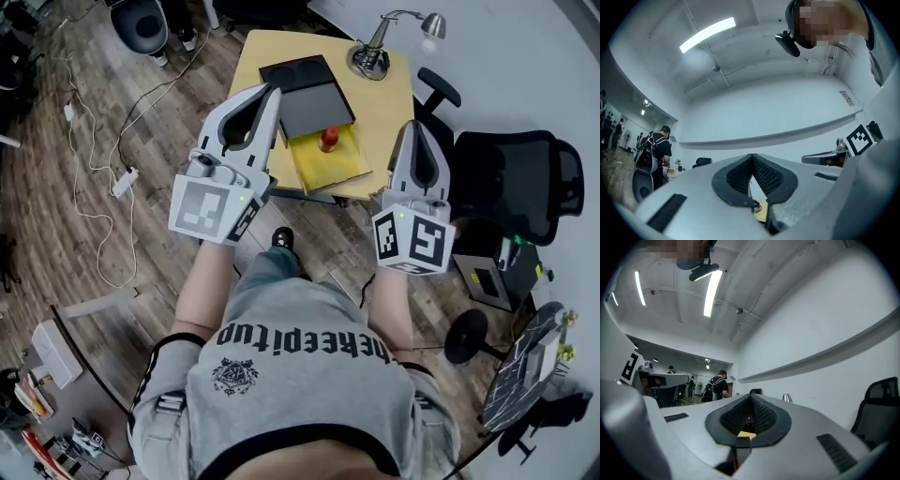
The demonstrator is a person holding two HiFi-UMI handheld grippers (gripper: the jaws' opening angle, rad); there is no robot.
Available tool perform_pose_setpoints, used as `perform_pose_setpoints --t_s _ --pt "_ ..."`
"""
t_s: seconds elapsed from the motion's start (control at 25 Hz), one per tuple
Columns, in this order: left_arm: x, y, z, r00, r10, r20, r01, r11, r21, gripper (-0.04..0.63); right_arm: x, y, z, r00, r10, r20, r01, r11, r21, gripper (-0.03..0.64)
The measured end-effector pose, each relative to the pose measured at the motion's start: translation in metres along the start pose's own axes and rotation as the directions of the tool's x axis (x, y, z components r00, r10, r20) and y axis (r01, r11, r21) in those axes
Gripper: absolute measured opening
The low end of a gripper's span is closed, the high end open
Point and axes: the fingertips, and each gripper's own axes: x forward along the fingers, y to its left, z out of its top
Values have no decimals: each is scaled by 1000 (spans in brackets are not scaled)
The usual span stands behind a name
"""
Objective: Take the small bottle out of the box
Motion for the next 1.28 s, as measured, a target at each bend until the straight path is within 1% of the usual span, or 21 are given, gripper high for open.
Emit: perform_pose_setpoints --t_s 0.32,0.48,0.64,0.8,1.04,1.28 --pt "32 29 -24 999 -27 -34 26 999 -21 3 44 0 -30 998 -13 -69 15 1000 24 3" --pt "44 40 -37 998 -38 -49 36 999 -36 3 61 3 -56 991 1 -137 5 999 45 3" --pt "51 48 -52 996 -44 -74 40 998 -48 3 70 8 -93 973 28 -227 -11 997 74 3" --pt "59 54 -68 994 -47 -100 41 997 -64 3 74 10 -140 940 45 -337 -14 996 93 3" --pt "69 66 -87 990 -51 -131 41 996 -83 3 75 19 -204 871 78 -484 -13 990 137 3" --pt "67 70 -96 989 -50 -142 37 995 -89 3 60 36 -252 802 150 -578 -40 979 198 3"
